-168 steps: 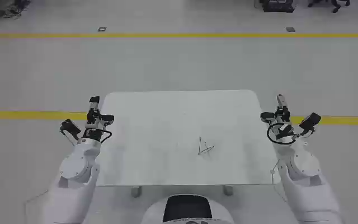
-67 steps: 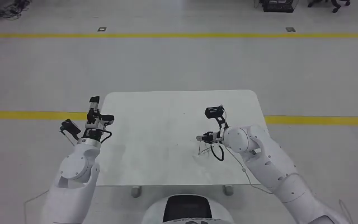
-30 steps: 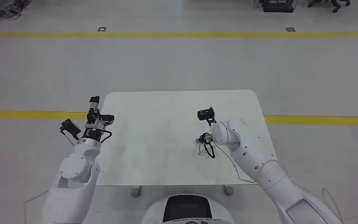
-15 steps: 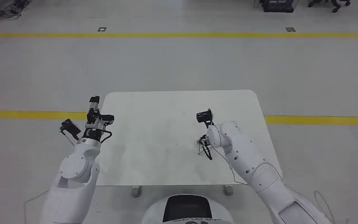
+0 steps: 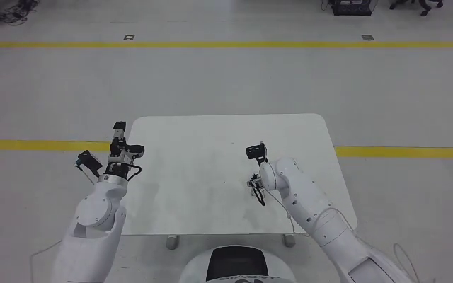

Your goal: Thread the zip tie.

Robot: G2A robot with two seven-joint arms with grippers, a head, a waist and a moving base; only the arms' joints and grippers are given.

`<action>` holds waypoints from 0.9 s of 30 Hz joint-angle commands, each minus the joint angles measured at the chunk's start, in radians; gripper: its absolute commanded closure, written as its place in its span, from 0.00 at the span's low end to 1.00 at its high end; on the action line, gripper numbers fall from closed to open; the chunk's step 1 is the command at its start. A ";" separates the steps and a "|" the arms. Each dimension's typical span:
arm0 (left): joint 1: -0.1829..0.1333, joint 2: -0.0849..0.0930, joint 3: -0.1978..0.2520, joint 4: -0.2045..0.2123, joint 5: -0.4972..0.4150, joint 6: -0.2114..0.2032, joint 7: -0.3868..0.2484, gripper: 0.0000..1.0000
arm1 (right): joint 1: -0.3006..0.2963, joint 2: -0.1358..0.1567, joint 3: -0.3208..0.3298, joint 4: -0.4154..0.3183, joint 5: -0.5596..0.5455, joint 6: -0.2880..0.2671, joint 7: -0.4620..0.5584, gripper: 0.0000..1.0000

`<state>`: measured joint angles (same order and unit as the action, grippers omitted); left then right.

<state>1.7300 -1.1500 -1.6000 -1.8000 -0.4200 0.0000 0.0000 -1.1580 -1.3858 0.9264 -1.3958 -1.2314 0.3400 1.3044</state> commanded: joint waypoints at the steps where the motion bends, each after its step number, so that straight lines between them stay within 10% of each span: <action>1: 0.000 0.000 0.000 0.000 0.000 0.000 0.000 0.00 | 0.003 -0.004 -0.001 0.011 0.005 0.000 0.001 0.00; 27: 0.000 0.000 0.000 0.000 0.000 0.000 0.000 0.00 | -0.029 -0.004 0.008 0.002 0.005 -0.019 -0.065 0.00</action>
<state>1.7300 -1.1500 -1.6000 -1.8000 -0.4200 0.0000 0.0000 -1.1868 -1.3901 0.9343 -1.3908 -1.2225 0.3215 1.2355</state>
